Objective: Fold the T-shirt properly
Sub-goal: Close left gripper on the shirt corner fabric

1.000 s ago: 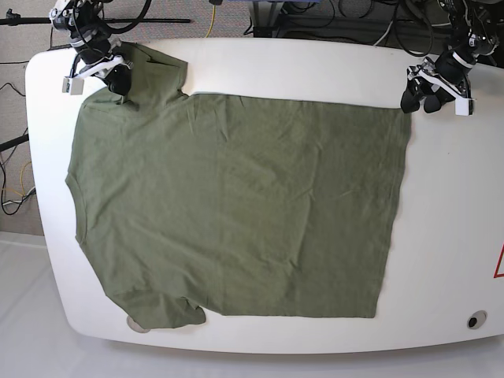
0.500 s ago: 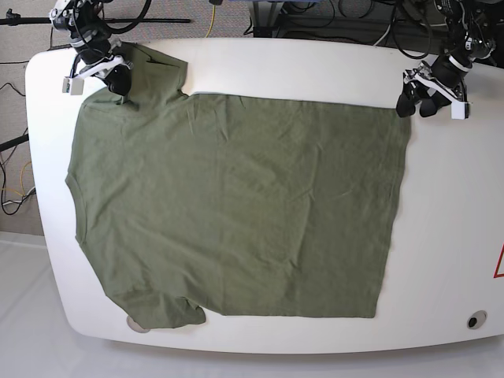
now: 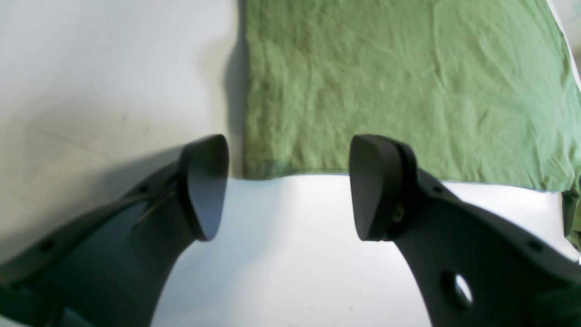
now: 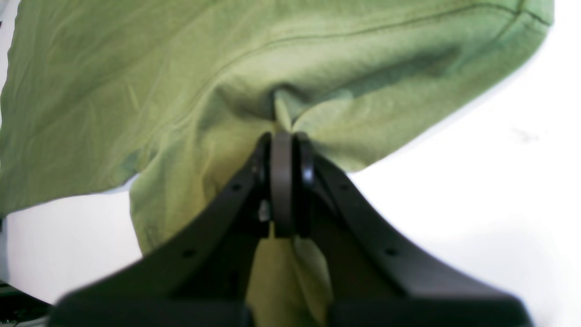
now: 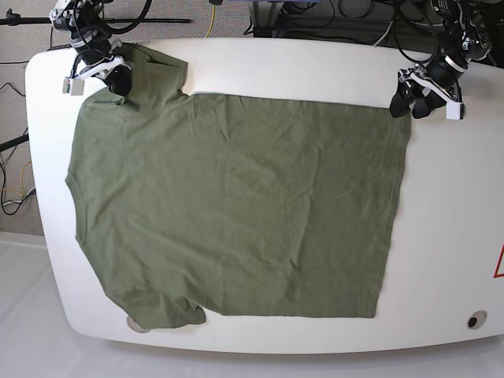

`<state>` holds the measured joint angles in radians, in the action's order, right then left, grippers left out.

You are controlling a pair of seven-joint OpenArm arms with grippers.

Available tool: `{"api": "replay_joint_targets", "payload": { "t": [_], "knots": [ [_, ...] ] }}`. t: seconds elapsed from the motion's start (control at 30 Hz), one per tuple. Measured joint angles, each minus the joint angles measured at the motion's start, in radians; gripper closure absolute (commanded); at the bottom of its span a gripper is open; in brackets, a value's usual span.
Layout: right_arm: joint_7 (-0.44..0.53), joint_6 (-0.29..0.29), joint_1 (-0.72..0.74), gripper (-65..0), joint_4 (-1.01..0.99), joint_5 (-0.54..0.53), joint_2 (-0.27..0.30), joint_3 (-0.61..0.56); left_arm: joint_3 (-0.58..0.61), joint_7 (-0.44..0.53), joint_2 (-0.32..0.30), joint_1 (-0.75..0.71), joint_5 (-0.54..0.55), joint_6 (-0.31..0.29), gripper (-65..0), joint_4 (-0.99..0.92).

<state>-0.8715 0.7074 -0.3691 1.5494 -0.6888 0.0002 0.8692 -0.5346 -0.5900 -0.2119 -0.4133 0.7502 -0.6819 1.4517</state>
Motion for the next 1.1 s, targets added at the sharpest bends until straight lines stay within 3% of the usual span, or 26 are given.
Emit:
{"api": "replay_joint_targets", "payload": {
  "t": [0.27, 0.87, 1.1],
  "knots": [
    [0.000, 0.000, 0.000, 0.0, 0.000, -0.001, 0.000, 0.000, 0.000, 0.000, 0.009, -0.002, 0.011, 0.001, -34.6, 0.000],
    [0.003, 0.000, 0.000, 0.0, -0.006, -0.008, 0.000, -0.001, 0.058, 0.005, 0.011, 0.015, 0.027, 0.015, -37.0, -0.007],
    [0.005, 0.000, 0.000, 0.0, -0.008, -0.008, -0.001, -0.001, 0.082, 0.001, 0.012, 0.021, 0.029, 0.019, -19.6, -0.005]
  ]
}}
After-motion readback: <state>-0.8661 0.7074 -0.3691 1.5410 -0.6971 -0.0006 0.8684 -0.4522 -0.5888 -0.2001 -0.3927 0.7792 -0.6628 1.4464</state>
